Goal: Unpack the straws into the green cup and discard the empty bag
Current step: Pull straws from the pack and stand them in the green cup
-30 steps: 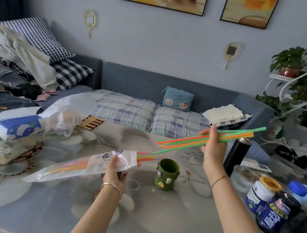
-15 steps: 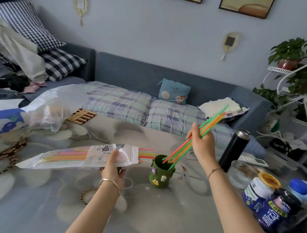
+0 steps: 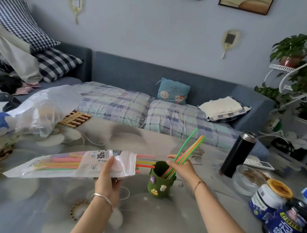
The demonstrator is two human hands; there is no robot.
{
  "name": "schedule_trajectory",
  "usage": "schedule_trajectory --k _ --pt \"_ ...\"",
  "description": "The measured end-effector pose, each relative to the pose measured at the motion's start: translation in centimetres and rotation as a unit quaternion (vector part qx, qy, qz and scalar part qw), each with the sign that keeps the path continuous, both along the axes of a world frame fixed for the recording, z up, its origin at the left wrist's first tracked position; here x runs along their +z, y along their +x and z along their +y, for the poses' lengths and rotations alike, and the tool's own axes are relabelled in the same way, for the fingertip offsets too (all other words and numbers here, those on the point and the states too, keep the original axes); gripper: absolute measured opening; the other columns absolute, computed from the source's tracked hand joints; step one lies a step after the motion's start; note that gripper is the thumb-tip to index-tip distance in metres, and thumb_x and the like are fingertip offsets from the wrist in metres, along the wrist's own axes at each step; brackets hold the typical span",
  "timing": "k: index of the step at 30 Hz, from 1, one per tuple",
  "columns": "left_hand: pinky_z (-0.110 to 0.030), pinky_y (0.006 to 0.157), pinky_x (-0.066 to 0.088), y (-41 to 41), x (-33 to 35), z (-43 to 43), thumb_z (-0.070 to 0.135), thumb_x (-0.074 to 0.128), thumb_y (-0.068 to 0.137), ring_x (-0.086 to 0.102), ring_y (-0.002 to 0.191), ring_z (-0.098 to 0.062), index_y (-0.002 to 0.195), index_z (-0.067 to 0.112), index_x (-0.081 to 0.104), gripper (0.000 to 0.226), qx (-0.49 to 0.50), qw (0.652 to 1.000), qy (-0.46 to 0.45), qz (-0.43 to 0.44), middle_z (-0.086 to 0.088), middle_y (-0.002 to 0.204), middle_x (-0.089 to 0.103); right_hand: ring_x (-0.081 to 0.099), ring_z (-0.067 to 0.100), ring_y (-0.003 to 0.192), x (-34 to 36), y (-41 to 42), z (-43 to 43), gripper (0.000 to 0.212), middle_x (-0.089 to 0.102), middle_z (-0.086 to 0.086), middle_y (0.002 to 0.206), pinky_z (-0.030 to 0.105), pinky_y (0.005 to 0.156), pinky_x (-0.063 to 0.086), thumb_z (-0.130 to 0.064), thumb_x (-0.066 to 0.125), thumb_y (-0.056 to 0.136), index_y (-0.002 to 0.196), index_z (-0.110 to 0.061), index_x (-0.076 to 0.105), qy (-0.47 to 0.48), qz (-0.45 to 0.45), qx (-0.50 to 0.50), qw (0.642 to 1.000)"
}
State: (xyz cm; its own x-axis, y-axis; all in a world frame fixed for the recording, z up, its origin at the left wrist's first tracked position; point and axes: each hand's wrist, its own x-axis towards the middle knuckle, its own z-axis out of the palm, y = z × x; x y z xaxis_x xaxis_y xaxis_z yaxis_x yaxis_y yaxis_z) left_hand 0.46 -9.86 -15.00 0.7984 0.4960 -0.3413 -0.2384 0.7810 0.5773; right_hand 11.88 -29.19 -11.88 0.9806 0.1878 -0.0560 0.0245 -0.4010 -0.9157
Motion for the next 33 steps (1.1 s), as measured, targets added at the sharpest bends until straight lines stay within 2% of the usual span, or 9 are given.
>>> schedule_trajectory --k 6,9,12,16,18,22,26,30,33 --pt "-0.02 0.064 0.055 -0.2 0.4 -0.1 0.027 0.063 0.086 0.061 0.085 -0.011 0.109 0.016 0.059 0.026 -0.003 1.0 0.0 -0.012 0.0 0.099 0.064 0.058 0.021 0.101 -1.2 -0.1 -0.7 0.045 0.062 0.007 0.105 0.026 0.082 0.046 -0.019 0.074 0.078 0.116 -0.009 0.054 0.096 0.05 -0.043 0.993" --pt "-0.025 0.079 0.051 -0.9 1.4 -0.3 0.026 0.063 0.086 0.061 0.091 -0.014 0.123 0.012 0.057 0.04 0.0 1.0 0.004 -0.019 -0.005 0.112 0.063 0.057 0.024 0.095 -0.8 -0.9 -1.2 0.056 0.053 0.009 0.103 0.031 0.078 0.046 -0.029 0.079 0.072 0.109 -0.007 0.043 0.12 -0.007 -0.153 0.981" --pt "-0.03 0.088 0.049 -1.7 2.3 -0.6 0.026 0.064 0.086 0.06 0.104 -0.02 0.129 0.01 0.054 0.047 0.006 1.0 0.004 -0.023 -0.009 0.122 0.062 0.044 0.023 0.074 0.5 -4.3 -1.1 0.042 0.04 0.008 0.085 0.03 0.071 0.041 -0.031 0.07 0.08 0.09 -0.009 0.036 0.135 -0.141 -0.257 0.946" --pt "-0.029 0.084 0.051 -3.1 3.9 -1.8 0.026 0.064 0.086 0.061 0.103 -0.02 0.124 0.013 0.056 0.042 -0.008 1.0 0.008 -0.025 -0.008 0.118 0.063 0.051 0.015 0.079 3.1 -9.3 1.3 0.018 0.051 0.002 0.086 0.012 0.073 0.042 -0.034 0.052 0.092 0.089 -0.018 0.046 0.184 -0.218 -0.166 0.944" --pt "-0.023 0.072 0.052 -3.7 4.7 -2.5 0.027 0.064 0.085 0.062 0.089 -0.014 0.114 0.015 0.06 0.032 -0.018 0.999 0.01 -0.027 -0.003 0.105 0.065 0.055 0.014 0.091 4.0 -10.2 2.6 0.018 0.056 0.0 0.1 0.021 0.083 0.045 -0.041 0.047 0.093 0.099 -0.024 0.05 0.167 -0.196 -0.087 0.962" --pt "-0.018 0.06 0.053 -5.1 6.3 -3.7 0.027 0.065 0.085 0.06 0.08 -0.01 0.108 0.015 0.061 0.026 -0.03 0.999 -0.001 -0.034 0.0 0.094 0.063 0.06 0.006 0.071 5.6 -12.1 4.6 0.015 0.062 -0.007 0.084 0.011 0.064 0.048 -0.034 0.053 0.092 0.088 -0.02 0.056 0.12 -0.183 -0.018 0.976" --pt "-0.026 0.085 0.051 -6.2 7.4 -3.1 0.026 0.066 0.083 0.06 0.093 -0.016 0.124 0.01 0.057 0.045 0.007 0.999 -0.02 -0.041 -0.006 0.11 0.063 0.04 0.005 0.033 7.1 -13.3 3.7 0.017 0.046 0.004 0.053 0.017 0.034 0.033 -0.018 0.06 0.089 0.076 -0.012 0.051 0.223 -0.133 -0.014 0.966" --pt "-0.042 0.1 0.048 -7.0 7.5 -1.5 0.026 0.067 0.082 0.06 0.108 -0.022 0.132 0.006 0.051 0.057 0.037 0.996 -0.027 -0.072 -0.009 0.121 0.061 0.034 0.005 0.031 9.0 -13.3 1.1 0.021 0.035 0.004 0.053 0.015 0.032 0.024 -0.017 0.058 0.09 0.072 -0.013 0.048 0.358 -0.091 -0.108 0.923" --pt "-0.044 0.103 0.046 -7.1 7.8 -1.8 0.024 0.065 0.084 0.059 0.113 -0.024 0.133 0.006 0.05 0.054 0.036 0.997 -0.031 -0.068 -0.011 0.123 0.061 0.034 0.005 0.037 9.3 -13.8 1.5 0.019 0.037 -0.003 0.052 0.016 0.036 0.025 -0.033 0.063 0.085 0.078 -0.018 0.054 0.363 -0.029 -0.111 0.925"
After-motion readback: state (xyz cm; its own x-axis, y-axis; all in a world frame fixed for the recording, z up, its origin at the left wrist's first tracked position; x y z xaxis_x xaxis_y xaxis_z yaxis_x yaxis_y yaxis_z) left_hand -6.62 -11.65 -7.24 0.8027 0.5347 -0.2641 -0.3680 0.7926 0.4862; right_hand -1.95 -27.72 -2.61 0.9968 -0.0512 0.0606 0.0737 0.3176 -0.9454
